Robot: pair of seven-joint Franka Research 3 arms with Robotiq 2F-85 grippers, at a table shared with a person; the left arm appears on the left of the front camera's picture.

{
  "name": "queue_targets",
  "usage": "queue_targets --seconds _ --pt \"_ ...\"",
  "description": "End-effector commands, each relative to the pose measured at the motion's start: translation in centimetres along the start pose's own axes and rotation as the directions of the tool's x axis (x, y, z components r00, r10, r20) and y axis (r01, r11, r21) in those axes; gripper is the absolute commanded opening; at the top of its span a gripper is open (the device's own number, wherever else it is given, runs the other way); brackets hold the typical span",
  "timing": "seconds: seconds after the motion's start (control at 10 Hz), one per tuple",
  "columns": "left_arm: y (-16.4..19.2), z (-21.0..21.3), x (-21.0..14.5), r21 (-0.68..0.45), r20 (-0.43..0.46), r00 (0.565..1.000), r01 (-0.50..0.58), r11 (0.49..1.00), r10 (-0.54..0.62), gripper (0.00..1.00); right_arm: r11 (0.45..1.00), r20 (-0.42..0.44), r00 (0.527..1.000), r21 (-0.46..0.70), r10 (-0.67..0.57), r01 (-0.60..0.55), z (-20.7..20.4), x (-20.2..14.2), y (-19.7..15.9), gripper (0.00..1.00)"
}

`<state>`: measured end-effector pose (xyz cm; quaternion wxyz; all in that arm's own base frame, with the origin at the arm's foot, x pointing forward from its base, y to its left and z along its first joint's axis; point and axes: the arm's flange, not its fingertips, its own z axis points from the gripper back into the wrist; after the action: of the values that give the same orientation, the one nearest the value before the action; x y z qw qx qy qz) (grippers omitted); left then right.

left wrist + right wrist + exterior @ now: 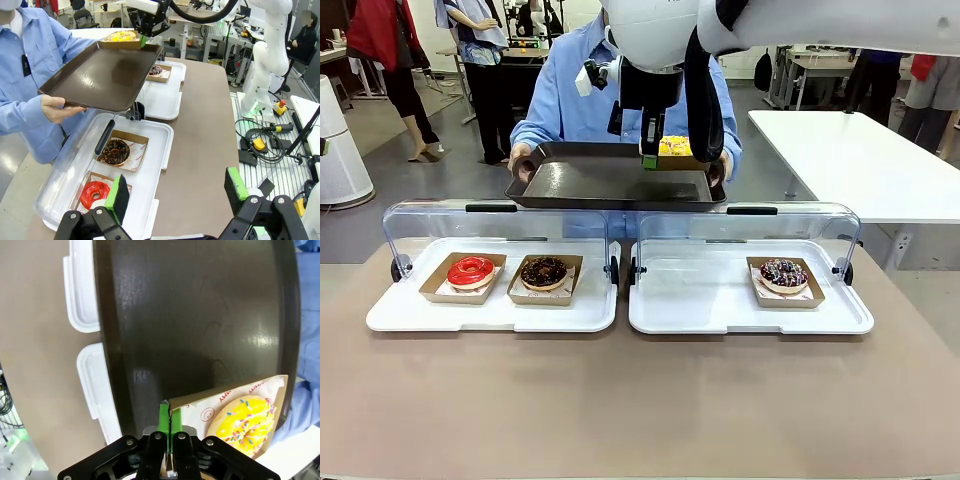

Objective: Provide the desired donut to the person.
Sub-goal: Place the picked Paper togo box onto the Handle tray extended by the person.

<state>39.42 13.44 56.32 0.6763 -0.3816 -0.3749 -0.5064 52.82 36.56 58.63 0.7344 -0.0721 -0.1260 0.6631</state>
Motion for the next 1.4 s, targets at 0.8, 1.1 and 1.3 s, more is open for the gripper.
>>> queue_targets --seconds 0.8,1.1,1.3 --pt "0.0 0.1 0.0 -0.004 0.009 1.000 0.008 1.000 -0.008 1.00 0.993 0.077 0.997 0.117 -0.025 0.016 -4.1 -1.8 -1.9 0.33" --pt "0.0 0.1 0.0 -0.004 0.009 1.000 0.008 1.000 -0.008 1.00 0.993 0.077 0.997 0.114 -0.015 0.006 -3.7 -1.4 -1.8 1.00" --pt "0.0 0.1 0.0 -0.004 0.009 1.000 0.008 1.000 -0.008 1.00 0.993 0.081 0.997 0.121 -0.019 0.009 -3.7 -1.3 -1.8 1.00"
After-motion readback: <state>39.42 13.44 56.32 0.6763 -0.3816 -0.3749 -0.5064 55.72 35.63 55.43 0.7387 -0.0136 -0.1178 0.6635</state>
